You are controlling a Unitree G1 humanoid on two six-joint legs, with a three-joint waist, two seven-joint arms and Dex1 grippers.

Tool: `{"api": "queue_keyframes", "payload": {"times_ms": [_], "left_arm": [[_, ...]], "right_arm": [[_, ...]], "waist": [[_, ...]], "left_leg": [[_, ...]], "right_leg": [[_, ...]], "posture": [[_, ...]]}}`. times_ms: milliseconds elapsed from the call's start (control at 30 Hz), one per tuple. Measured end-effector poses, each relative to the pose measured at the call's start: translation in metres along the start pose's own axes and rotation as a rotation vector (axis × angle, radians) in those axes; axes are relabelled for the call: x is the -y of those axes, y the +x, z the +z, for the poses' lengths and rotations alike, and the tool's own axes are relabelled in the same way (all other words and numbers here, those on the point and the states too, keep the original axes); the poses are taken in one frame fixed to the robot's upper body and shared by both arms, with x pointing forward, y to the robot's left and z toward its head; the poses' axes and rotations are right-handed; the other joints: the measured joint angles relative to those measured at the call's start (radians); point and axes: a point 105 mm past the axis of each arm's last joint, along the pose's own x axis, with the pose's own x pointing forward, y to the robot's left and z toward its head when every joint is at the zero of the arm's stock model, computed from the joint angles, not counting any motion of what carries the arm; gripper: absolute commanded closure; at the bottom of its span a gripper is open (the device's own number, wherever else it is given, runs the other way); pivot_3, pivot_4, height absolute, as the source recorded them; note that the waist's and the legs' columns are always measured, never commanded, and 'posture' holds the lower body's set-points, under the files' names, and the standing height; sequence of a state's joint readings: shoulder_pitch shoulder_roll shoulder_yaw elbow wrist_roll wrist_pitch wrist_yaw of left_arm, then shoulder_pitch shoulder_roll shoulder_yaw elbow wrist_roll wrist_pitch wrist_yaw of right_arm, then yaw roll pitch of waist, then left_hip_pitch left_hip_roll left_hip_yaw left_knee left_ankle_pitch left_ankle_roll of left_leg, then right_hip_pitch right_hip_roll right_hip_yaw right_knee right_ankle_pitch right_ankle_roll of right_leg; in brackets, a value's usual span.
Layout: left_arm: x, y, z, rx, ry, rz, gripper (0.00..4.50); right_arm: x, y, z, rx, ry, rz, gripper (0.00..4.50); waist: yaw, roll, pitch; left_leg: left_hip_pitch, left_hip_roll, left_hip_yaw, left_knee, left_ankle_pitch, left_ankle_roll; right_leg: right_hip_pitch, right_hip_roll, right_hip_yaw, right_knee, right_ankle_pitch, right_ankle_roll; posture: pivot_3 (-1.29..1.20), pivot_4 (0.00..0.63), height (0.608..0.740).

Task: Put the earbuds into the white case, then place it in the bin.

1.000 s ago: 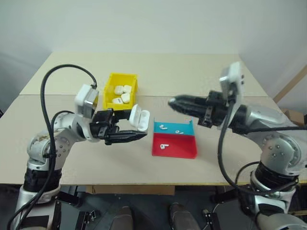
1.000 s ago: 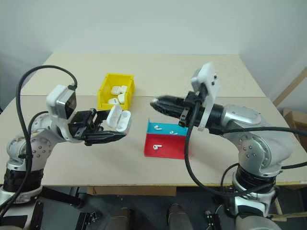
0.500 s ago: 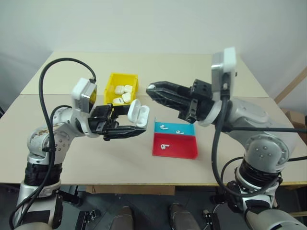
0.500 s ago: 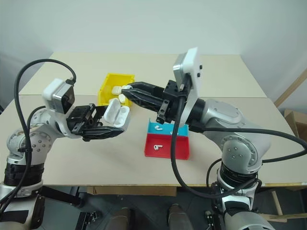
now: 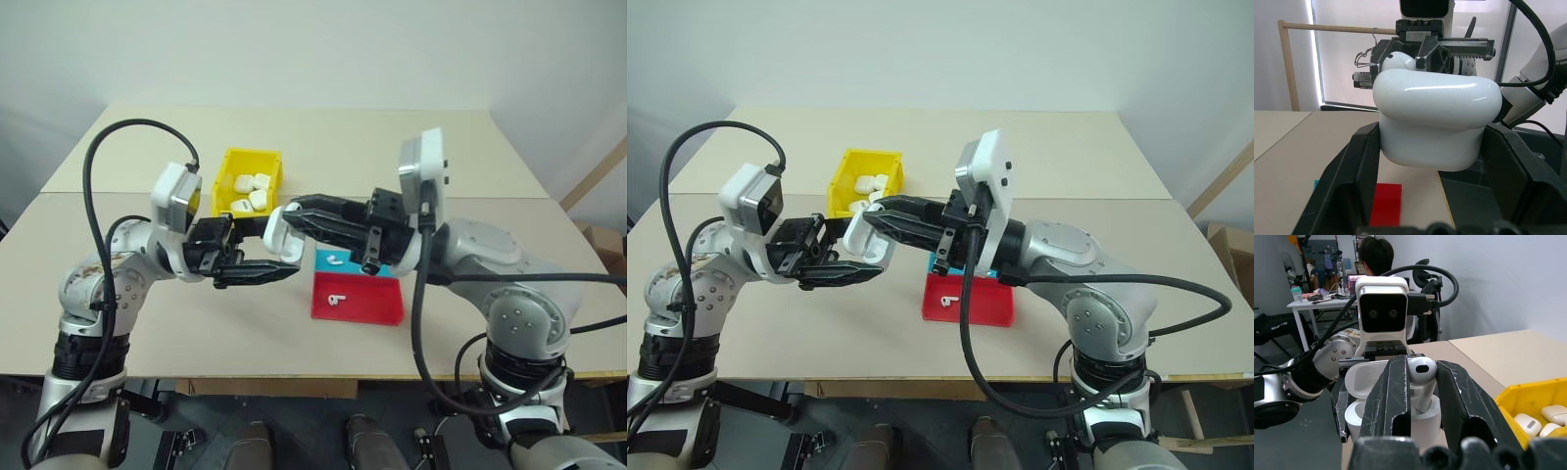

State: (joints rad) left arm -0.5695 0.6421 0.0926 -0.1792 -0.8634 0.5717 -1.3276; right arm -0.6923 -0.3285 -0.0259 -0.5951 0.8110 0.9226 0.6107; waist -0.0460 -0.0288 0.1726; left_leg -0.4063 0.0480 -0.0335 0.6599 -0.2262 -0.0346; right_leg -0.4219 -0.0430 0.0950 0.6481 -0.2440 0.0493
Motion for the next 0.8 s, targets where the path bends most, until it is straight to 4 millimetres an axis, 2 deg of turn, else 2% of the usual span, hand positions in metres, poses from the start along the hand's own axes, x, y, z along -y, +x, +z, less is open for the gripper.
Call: {"api": "queue_keyframes", "payload": {"times_ms": [400, 733, 767, 800], "left_arm": [[-0.003, 0.002, 0.005, -0.022, -0.014, 0.006, 1.67], [-0.004, 0.003, 0.004, -0.01, -0.016, 0.009, 1.67], [-0.004, 0.003, 0.004, -0.008, -0.015, 0.01, 1.67], [-0.004, 0.003, 0.004, -0.005, -0.014, 0.012, 1.67]], "right_arm": [[0.003, 0.0, -0.001, 0.024, -0.02, -0.002, 3.87], [0.001, -0.009, -0.007, -0.017, -0.041, 0.031, 0.39], [0.001, -0.009, -0.007, -0.02, -0.041, 0.033, 0.09], [0.001, -0.009, -0.008, -0.023, -0.037, 0.037, 0.01]], "waist": [[0.0, 0.0, 0.0], [0.0, 0.0, 0.0], [0.0, 0.0, 0.0], [0.001, 0.0, 0.0]], "left_leg": [[0.0, 0.0, 0.0, 0.0, 0.0, 0.0], [0.0, 0.0, 0.0, 0.0, 0.0, 0.0], [0.0, 0.0, 0.0, 0.0, 0.0, 0.0], [0.0, 0.0, 0.0, 0.0, 0.0, 0.0]], "right_leg": [[0.0, 0.0, 0.0, 0.0, 0.0, 0.0], [0.0, 0.0, 0.0, 0.0, 0.0, 0.0], [0.0, 0.0, 0.0, 0.0, 0.0, 0.0], [0.0, 0.0, 0.0, 0.0, 0.0, 0.0]], "posture": [[0.0, 0.15, 0.74], [0.0, 0.15, 0.74], [0.0, 0.15, 0.74], [0.0, 0.15, 0.74]]}}
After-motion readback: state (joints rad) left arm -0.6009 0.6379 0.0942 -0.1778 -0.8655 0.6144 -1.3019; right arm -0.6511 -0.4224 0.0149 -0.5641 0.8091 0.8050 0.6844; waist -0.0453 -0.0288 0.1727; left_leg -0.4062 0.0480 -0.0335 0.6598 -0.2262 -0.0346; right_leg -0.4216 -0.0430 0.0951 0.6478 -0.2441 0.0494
